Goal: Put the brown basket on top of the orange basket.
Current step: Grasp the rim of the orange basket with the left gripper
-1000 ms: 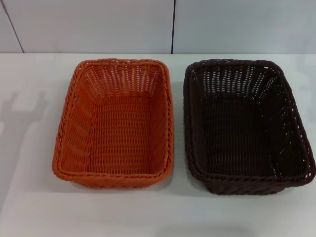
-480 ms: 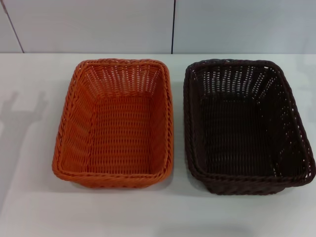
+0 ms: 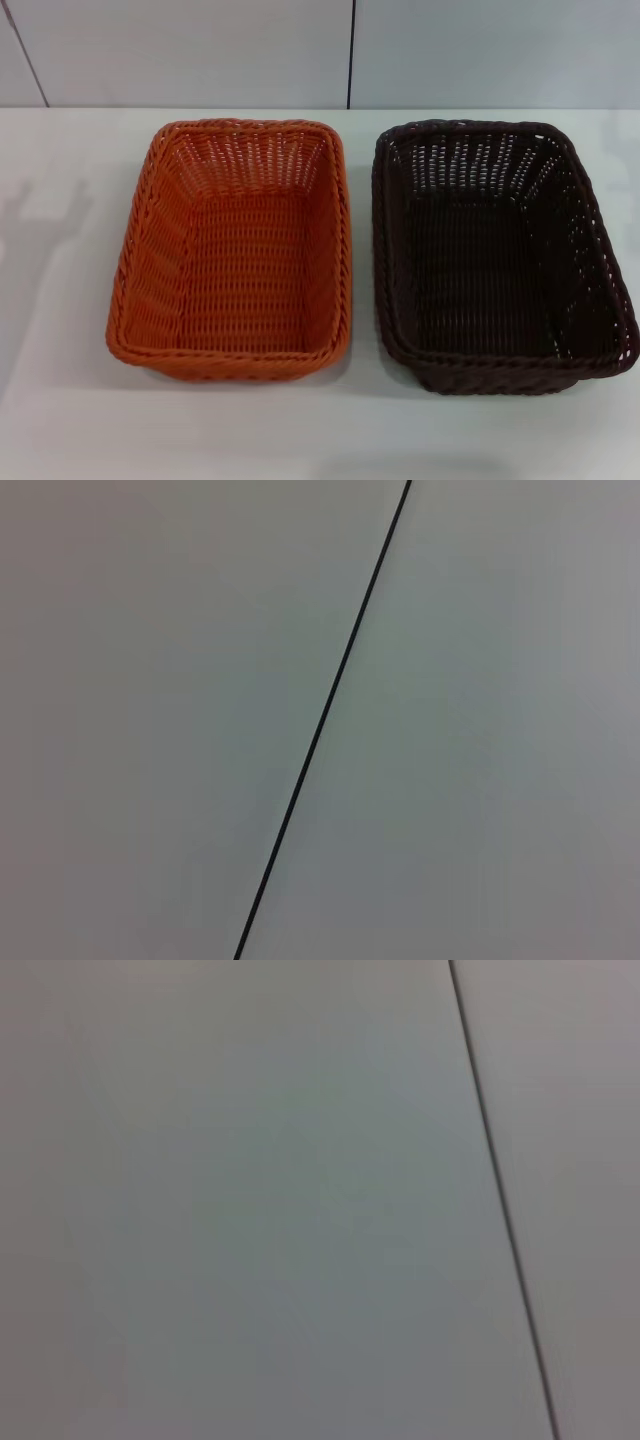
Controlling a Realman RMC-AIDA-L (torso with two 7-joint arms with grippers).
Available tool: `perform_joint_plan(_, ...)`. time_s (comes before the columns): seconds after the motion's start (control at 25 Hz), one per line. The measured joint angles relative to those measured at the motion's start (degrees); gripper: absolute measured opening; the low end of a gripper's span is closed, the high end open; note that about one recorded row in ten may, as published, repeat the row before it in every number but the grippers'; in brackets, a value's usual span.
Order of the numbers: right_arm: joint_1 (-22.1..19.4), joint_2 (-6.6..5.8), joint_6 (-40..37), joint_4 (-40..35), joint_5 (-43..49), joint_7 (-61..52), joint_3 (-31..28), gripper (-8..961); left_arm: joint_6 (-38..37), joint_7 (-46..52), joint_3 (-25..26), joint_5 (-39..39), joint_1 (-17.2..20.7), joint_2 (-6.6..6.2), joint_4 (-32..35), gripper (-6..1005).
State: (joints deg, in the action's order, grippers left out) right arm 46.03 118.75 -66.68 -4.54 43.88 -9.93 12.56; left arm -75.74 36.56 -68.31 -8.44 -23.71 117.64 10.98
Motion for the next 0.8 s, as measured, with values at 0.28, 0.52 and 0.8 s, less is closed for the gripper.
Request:
perform_joint_plan(0.28,-4.0,0.15,-1.8,1.8,0.5,-0.4,0.0,574,9.6,-0.4,-0.4,0.0,-1.0,0.02,6.3,814)
perform_joint_plan(0.52,-6.9,-0.09,-1.9,0.6,0.5,-0.6,0.2,574,15.5,0.3,-1.0,-0.1,-1.6,0.05,10.8,814)
perform_joint_plan(0.8,-9.6,-0.18,-2.0,-1.2,0.7,-2.9,5.7,574,29.2,1.4,-4.7,-0.1,-2.7,-0.35,20.3,814)
